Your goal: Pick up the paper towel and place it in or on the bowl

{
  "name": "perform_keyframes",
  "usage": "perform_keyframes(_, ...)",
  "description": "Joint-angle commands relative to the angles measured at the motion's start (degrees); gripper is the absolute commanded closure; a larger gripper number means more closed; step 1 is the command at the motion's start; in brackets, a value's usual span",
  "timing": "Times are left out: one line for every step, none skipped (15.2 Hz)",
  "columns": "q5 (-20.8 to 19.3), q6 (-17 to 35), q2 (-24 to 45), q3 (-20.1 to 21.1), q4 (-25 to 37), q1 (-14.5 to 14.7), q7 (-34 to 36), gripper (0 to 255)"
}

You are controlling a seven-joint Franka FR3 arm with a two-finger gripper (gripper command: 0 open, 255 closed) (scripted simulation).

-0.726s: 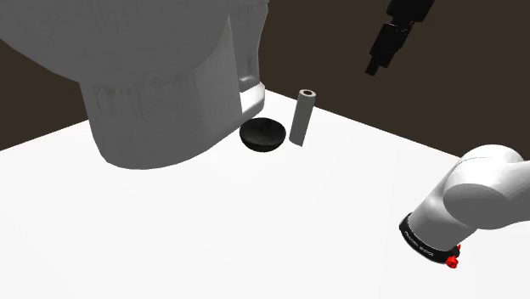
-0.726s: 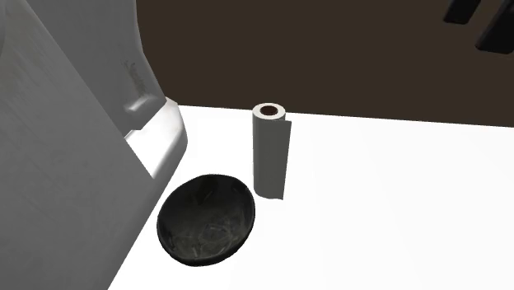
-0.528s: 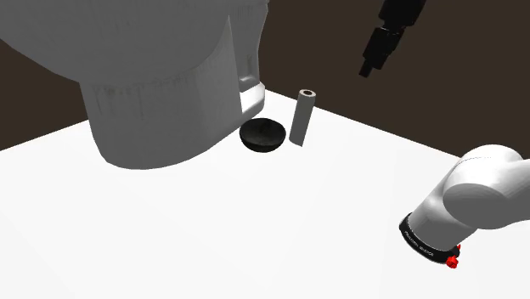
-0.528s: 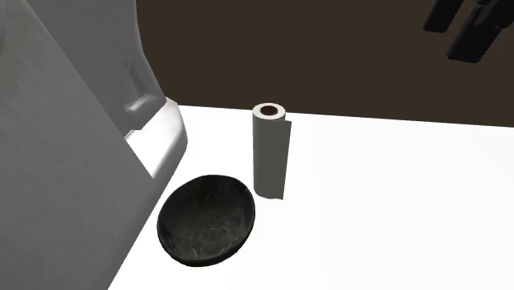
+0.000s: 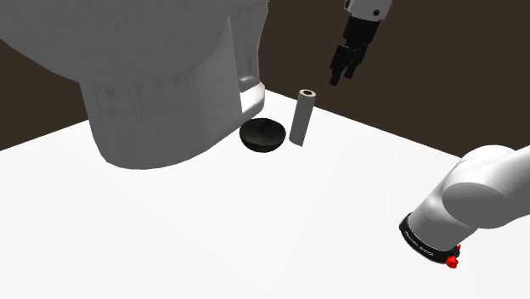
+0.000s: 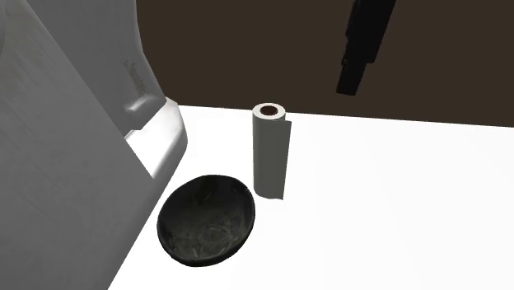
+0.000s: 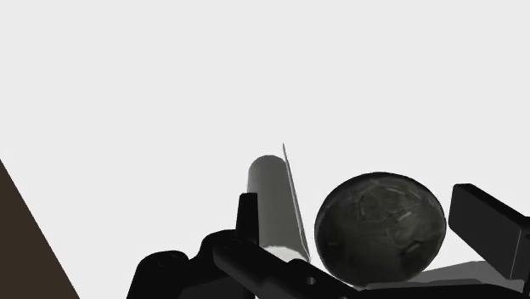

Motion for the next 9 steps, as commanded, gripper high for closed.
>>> perform_keyframes(0.05, 2.79, 4.01, -0.41, 0.95, -0.18, -0.33, 0)
perform_keyframes(0.08, 4.06, 6.05, -0.64, 1.57, -0.27, -0.54, 0)
perform_keyframes(0.12, 5.27, 8.12, -0.86, 2.26, -0.36, -0.74, 0)
perform_keyframes(0.19, 6.42, 10.21, -1.08, 3.03, -0.44, -0.96, 0)
perform_keyframes(0.27, 7.52, 12.31, -1.3, 3.88, -0.53, -1.17, 0)
perform_keyframes(0.38, 8.57, 14.44, -1.5, 4.8, -0.61, -1.4, 0)
perform_keyframes(0.5, 9.55, 16.58, -1.7, 5.79, -0.69, -1.62, 0)
perform_keyframes(0.63, 10.48, 18.73, -1.9, 6.85, -0.77, -1.86, 0)
perform_keyframes(0.65, 10.57, 18.96, -1.91, 6.96, -0.79, -1.88, 0)
